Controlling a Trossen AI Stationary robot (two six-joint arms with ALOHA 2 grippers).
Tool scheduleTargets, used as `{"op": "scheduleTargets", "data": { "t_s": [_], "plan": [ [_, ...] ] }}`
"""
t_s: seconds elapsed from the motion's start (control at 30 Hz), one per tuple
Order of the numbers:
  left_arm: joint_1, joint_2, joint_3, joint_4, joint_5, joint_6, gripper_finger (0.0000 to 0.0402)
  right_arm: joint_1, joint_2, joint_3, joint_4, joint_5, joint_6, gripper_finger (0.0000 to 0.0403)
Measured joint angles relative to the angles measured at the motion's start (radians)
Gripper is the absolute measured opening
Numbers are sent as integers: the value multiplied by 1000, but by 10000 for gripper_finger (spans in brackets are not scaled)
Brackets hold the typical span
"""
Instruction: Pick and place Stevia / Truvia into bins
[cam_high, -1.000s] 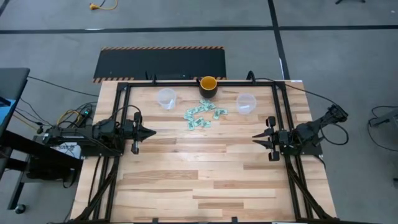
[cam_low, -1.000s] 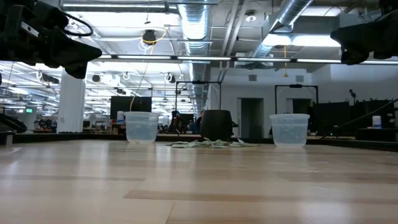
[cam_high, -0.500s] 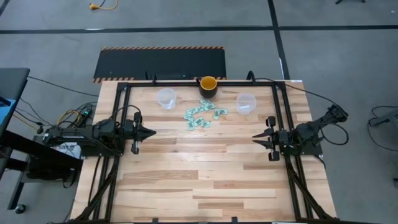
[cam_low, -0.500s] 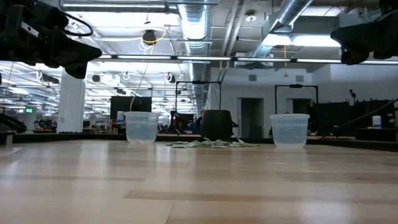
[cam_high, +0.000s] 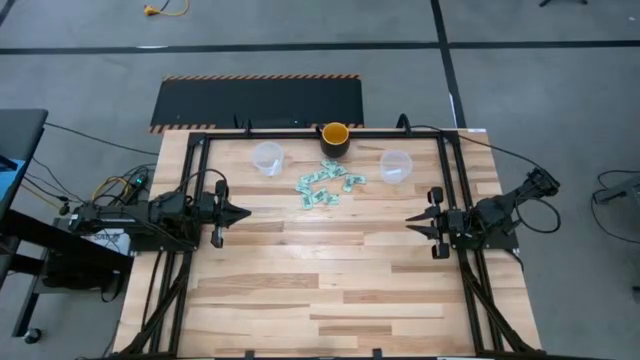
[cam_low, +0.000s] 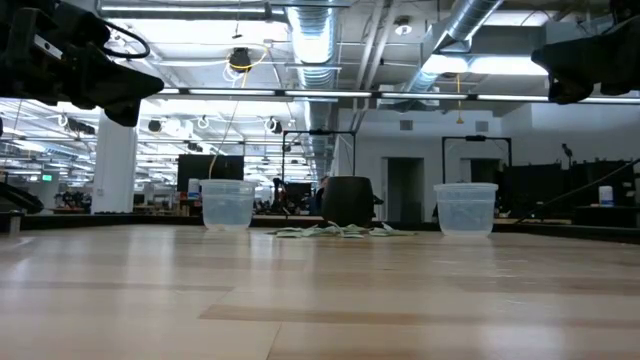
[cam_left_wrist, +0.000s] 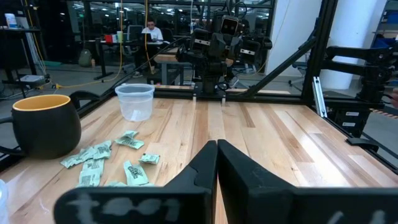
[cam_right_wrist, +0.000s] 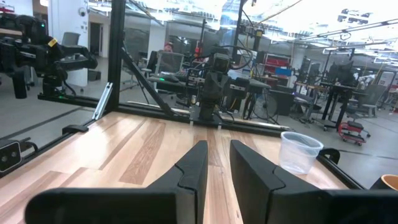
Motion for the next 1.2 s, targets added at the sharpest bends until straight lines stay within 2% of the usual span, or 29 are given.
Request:
{"op": "scheduleTargets", "data": {
  "t_s": [0.17,0.3,0.63,0.93,1.07,1.2],
  "plan": [
    [0,0,0,0,0,0,0,0,0,0,2,0,17,61],
    [0,0,0,0,0,0,0,-1,0,0,18,0,176,61],
    [0,0,0,0,0,0,0,-10,0,1,207,0,176,61],
    [0,0,0,0,0,0,0,-14,0,10,254,3,189,61],
    [0,0,0,0,0,0,0,-14,0,13,295,7,83,61],
    [0,0,0,0,0,0,0,-17,0,14,226,68,-74,61]
  ]
}}
